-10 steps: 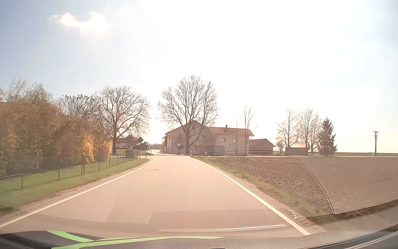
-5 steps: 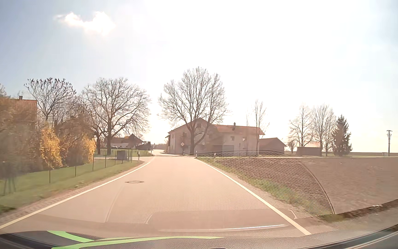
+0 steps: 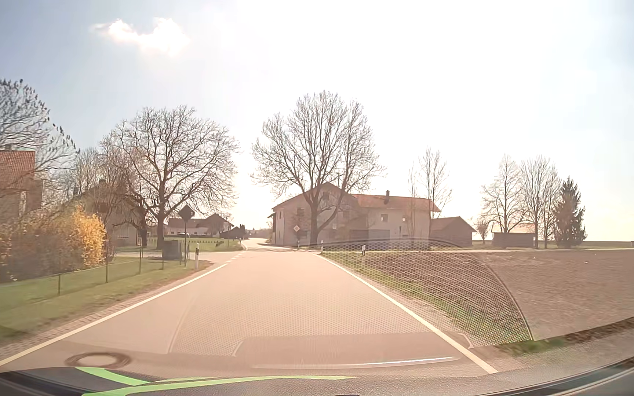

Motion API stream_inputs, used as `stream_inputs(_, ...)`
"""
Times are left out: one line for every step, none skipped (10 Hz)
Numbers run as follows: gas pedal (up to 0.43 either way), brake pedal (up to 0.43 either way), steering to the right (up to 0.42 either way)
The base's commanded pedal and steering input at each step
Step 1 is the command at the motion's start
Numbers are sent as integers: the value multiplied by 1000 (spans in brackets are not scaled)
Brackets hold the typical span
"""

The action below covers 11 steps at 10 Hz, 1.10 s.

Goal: Follow the waypoints while adhering to traffic rules and regulations

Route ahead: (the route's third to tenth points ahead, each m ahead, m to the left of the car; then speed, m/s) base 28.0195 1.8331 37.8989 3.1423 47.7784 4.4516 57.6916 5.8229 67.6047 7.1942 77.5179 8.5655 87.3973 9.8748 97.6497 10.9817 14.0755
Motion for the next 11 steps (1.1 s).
stream_inputs(138, 0, -12)
stream_inputs(138, 0, -12)
stream_inputs(150, 0, -12)
stream_inputs(150, 0, -13)
stream_inputs(150, 0, -13)
stream_inputs(150, 0, -14)
stream_inputs(150, 0, -15)
stream_inputs(150, 0, -16)
stream_inputs(150, 0, -18)
stream_inputs(150, 0, -19)
stream_inputs(150, 0, -20)
